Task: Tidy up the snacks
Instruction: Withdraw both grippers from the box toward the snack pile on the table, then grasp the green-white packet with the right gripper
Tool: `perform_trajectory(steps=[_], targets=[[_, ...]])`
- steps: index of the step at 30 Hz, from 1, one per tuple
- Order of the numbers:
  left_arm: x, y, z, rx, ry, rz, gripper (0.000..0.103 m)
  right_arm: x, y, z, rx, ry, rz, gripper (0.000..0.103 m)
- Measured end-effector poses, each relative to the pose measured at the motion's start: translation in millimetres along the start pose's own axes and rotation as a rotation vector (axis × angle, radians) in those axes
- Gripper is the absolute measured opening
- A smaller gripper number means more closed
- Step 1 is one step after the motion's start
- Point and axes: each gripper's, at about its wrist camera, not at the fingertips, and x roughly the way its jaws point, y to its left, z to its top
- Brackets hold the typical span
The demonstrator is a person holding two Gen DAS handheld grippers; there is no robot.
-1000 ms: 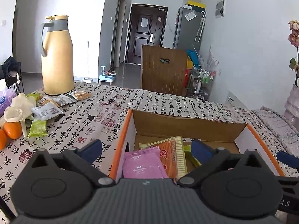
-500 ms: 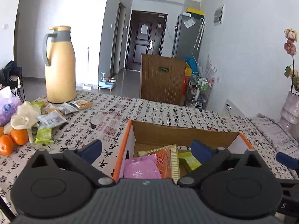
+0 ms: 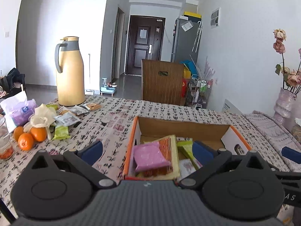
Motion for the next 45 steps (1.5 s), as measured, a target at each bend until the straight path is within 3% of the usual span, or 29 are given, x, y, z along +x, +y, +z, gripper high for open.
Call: perform_trajectory(steps=[26, 33, 45], targets=[[-36.5, 45.6, -98.4, 0.004, 0.166, -0.002, 0.103, -62.6, -4.3, -69.3, 0.038, 0.116, -0.017, 0.103], [-36.4, 47.0, -104.3, 0.005, 0.176, -0.017, 0.103, -66.4, -12.3, -90.1, 0.063, 0.184, -0.054, 0.103], [-35.4, 42.6, -107.0, 0.015, 0.186, -0.019, 0.103, -61.1, -9.6, -92.7, 0.067, 0.197, -0.041, 0.103]])
